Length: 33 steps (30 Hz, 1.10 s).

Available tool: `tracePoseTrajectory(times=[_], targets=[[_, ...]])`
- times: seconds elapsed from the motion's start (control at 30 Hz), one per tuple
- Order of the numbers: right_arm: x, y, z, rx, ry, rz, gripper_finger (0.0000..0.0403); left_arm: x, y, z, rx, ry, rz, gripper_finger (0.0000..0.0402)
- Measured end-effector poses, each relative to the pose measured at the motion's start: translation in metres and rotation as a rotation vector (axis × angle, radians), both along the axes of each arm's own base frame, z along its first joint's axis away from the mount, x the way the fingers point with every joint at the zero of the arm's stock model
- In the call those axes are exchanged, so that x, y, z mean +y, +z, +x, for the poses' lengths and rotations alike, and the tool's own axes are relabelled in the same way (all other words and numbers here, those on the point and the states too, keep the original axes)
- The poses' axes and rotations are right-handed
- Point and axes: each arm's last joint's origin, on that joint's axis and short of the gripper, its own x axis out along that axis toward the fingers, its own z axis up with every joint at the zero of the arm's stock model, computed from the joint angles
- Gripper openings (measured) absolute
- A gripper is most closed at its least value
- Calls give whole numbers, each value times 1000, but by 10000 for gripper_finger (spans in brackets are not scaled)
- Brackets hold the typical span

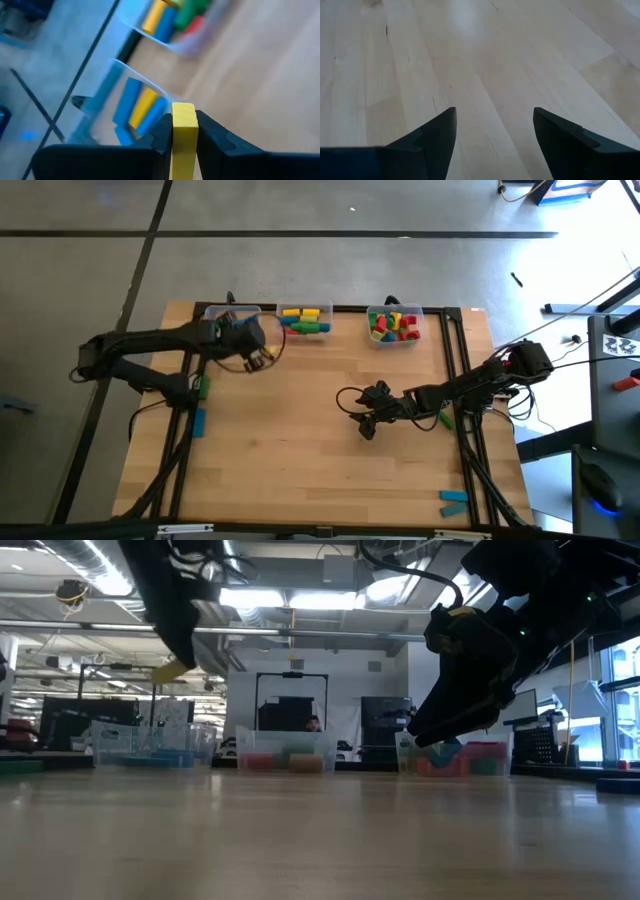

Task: Sort blocks by size
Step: Put the yellow rectangular block into the left transparent bin, then adjust the blue rectangular block

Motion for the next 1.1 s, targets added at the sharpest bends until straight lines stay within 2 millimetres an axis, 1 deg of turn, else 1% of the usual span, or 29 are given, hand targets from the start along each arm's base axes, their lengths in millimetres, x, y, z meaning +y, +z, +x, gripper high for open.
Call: tracePoseTrajectory(times=[0.1, 0.2, 0.27, 0.43, 0.53, 0.63, 0.83, 0.97, 1.1], targets=[[0, 0, 0, 0, 0, 0, 257, 22, -5, -2, -10, 41, 33, 53], [0, 0, 0, 2, 0, 0, 257, 44, -14, -10, 2, 103, 53, 56], [0, 0, 0, 4, 5, -6, 257, 58, -21, -15, -20, 143, 52, 58], [0, 0, 0, 7, 15, -17, 257, 81, -44, -27, -120, 200, -8, 55], [0, 0, 0, 7, 15, -18, 257, 88, -55, -35, -121, 233, -7, 55], [0, 0, 0, 6, 15, -17, 257, 92, -63, -40, -131, 264, 0, 60], [0, 0, 0, 4, 14, -16, 257, 92, -68, -44, -109, 276, -17, 80], [0, 0, 0, 4, 15, -16, 257, 92, -67, -43, -118, 276, -14, 105], [0, 0, 0, 5, 14, -16, 257, 92, -67, -43, -112, 273, -17, 143]])
